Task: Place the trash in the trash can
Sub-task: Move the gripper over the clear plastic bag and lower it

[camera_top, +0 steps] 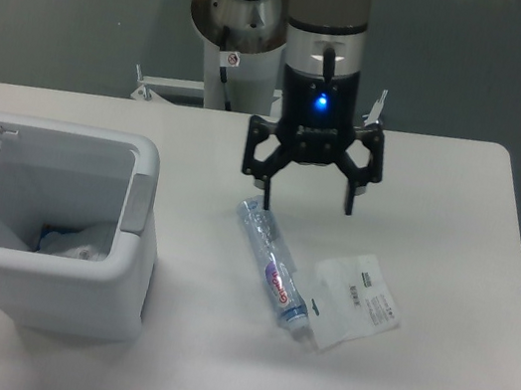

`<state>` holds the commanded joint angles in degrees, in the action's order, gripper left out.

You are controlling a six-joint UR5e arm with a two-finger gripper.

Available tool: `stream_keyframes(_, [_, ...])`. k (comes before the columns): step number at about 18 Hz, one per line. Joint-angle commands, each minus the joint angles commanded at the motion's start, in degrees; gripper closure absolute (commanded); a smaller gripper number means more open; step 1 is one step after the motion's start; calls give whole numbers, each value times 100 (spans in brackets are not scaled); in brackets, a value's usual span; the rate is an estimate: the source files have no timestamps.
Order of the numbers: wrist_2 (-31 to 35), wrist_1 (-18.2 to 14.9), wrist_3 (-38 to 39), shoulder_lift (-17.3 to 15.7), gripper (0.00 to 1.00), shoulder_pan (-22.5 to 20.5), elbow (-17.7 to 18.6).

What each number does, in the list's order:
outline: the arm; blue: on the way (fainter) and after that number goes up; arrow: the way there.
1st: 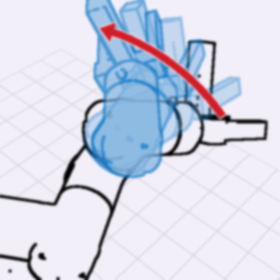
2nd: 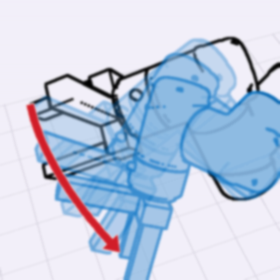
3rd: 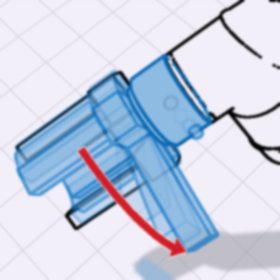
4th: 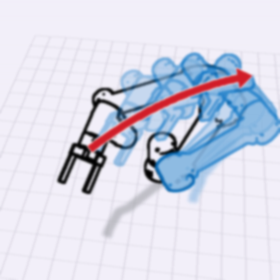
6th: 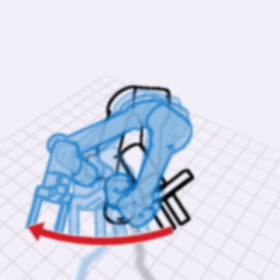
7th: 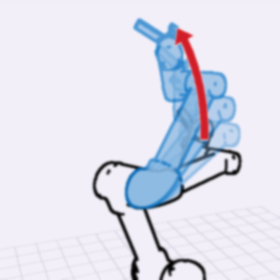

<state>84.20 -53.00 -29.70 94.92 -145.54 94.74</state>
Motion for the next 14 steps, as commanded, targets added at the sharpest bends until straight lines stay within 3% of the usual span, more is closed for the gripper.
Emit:
stream_keyframes(5, [413,131,-827,96,0,-168,484])
stream_keyframes(9, [492,228,-757,570,0,-291,519])
stream_keyframes(12, [1088,202,-827,843,0,-273,597])
stream_keyframes(14, [1336,228,-1491,1054,0,-247,660])
